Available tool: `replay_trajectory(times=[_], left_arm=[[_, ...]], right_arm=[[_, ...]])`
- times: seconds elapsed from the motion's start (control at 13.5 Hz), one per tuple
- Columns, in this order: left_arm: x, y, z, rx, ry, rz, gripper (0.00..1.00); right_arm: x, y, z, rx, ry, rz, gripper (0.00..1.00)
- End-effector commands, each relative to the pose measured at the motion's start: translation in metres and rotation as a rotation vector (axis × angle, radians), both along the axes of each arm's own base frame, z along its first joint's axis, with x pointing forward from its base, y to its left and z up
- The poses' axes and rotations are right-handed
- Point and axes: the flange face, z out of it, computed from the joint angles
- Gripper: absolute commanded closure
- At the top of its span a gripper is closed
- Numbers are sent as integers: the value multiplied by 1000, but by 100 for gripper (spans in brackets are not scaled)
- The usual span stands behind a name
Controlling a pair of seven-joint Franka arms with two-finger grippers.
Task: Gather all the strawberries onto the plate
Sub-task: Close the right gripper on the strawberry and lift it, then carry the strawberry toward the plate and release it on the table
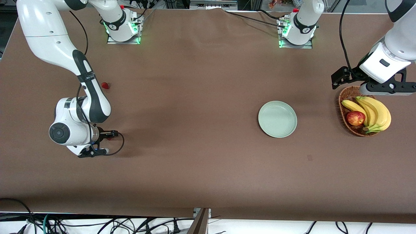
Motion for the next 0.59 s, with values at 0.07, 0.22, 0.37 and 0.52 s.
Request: replay_trajectory(times=[0.07,0.22,0.37,0.52], left_arm=[[4,2,6,-23,8,-15,0],[4,2,6,-23,8,-15,0],[4,2,6,-23,8,-14,0],[4,2,6,-22,8,-14,0]], right_arm=[[-4,-5,-7,-3,4,-3,79],[-2,-5,-5,0,-1,-10,99],[2,2,4,3,-17,-15,100],[15,38,27,9,-65,-2,100]])
